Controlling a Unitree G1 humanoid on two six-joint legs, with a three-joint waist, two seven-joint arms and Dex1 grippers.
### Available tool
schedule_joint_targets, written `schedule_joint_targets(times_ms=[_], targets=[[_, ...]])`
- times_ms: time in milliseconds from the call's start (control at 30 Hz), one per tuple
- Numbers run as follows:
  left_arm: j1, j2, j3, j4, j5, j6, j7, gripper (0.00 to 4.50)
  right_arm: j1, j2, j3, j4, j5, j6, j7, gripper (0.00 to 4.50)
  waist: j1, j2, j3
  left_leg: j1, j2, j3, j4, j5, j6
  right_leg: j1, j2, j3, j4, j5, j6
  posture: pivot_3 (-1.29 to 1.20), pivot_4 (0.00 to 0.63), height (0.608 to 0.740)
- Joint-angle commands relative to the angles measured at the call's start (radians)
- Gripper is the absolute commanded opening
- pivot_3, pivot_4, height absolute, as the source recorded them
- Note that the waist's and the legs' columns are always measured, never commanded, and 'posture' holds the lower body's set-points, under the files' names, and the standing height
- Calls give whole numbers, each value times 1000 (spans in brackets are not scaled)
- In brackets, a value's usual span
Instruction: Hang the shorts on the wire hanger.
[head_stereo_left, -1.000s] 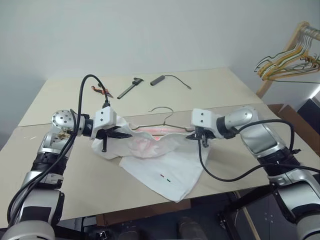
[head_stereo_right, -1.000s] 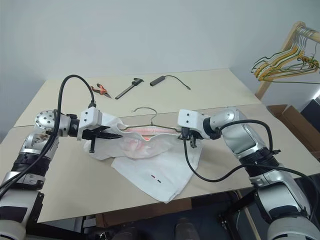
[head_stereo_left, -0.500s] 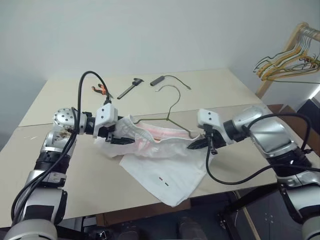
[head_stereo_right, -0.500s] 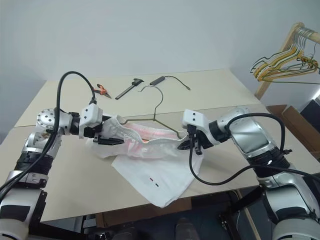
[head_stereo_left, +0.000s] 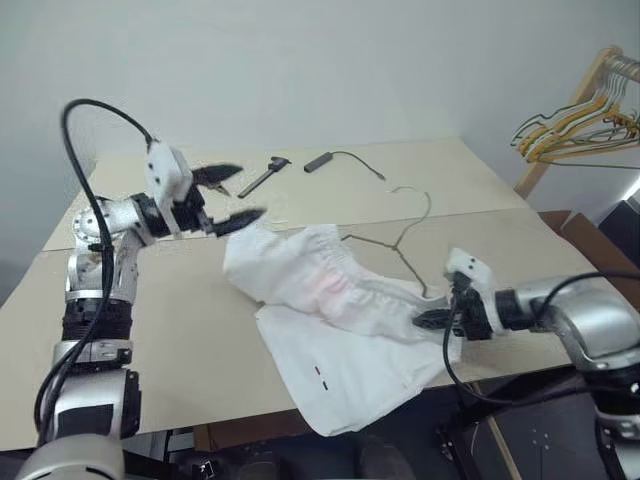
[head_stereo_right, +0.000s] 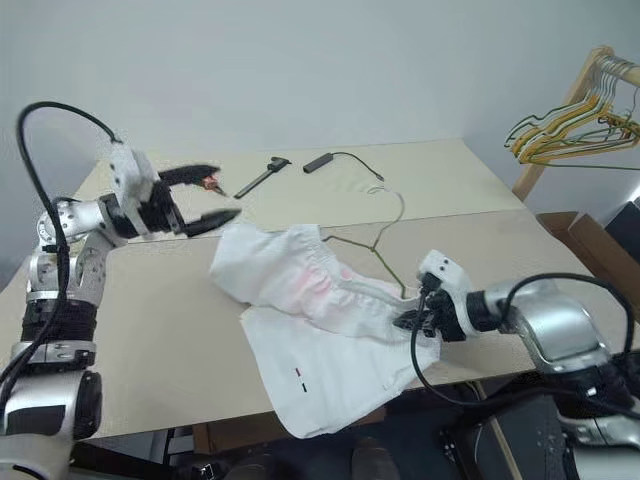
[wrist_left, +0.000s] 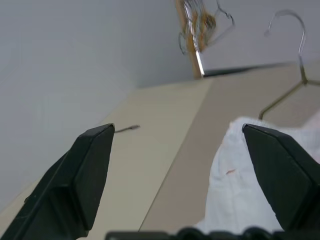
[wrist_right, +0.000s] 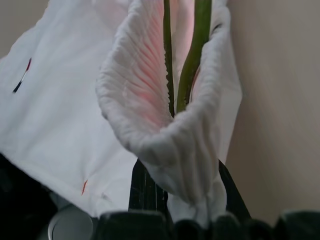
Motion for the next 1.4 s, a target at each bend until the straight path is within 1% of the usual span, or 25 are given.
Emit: schedule_joint_targets(times_ms=[33,167,300,400,533,767,867,1000,1133,1300,1400], targets=[[18,-85,9,-259,-148,195,167,4452,5,49,-166,-64,28,108,-147,0,3,0,0,0,0,0,0,0,0,0,0,1,0,0,0,-158,0,740],[57,-217,-51,-478,-230,303,320,4452,-19,124,-326,-91,25,270,-299,0,7,0,0,1,-1,0,0,0,0,1,-1,2,0,1,1,-174,0,740],[40,-311,-81,-583,-310,403,453,4452,-72,173,-436,-107,-14,426,-430,0,6,2,-1,1,-2,1,0,0,0,1,0,3,0,1,1,-198,0,740],[32,-304,-95,-628,-360,457,461,4452,-101,172,-468,-86,-33,459,-529,0,-12,5,-3,2,-2,2,0,0,0,2,2,5,0,1,1,-213,0,740],[-5,-271,-82,-633,-425,527,486,4452,-203,174,-558,10,-108,459,-698,0,-39,9,-6,3,-3,3,0,0,0,2,3,6,-1,1,1,-219,0,740],[-33,-259,-78,-605,-434,510,493,4452,-416,154,-682,232,-173,459,-894,0,-84,13,-8,5,-2,4,0,0,1,7,5,8,-4,1,1,-221,0,740],[-34,-250,-79,-587,-424,506,488,4452,-484,131,-700,307,-188,459,-945,0,-96,14,-8,8,-2,4,-1,-1,1,10,5,8,-5,1,1,-220,0,740],[-35,-240,-80,-568,-416,496,478,4452,-564,108,-704,380,-205,459,-995,0,-110,17,-8,18,-2,4,-3,-2,3,20,5,8,-10,0,2,-222,0,740],[-41,-240,-79,-558,-412,487,480,4452,-687,64,-713,497,-276,445,-1059,0,-118,19,-8,18,-2,6,-5,-2,3,21,5,10,-15,2,4,-221,0,740],[-34,-240,-81,-567,-413,481,482,4452,-778,-5,-719,708,-315,321,-1106,0,-121,19,-8,18,-2,9,-13,-2,3,20,5,13,-22,2,5,-216,0,740],[-29,-237,-82,-571,-412,477,486,4452,-846,-46,-770,862,-311,240,-1145,0,-123,19,-8,19,-3,12,-17,-2,4,19,5,15,-25,2,5,-212,0,740]])
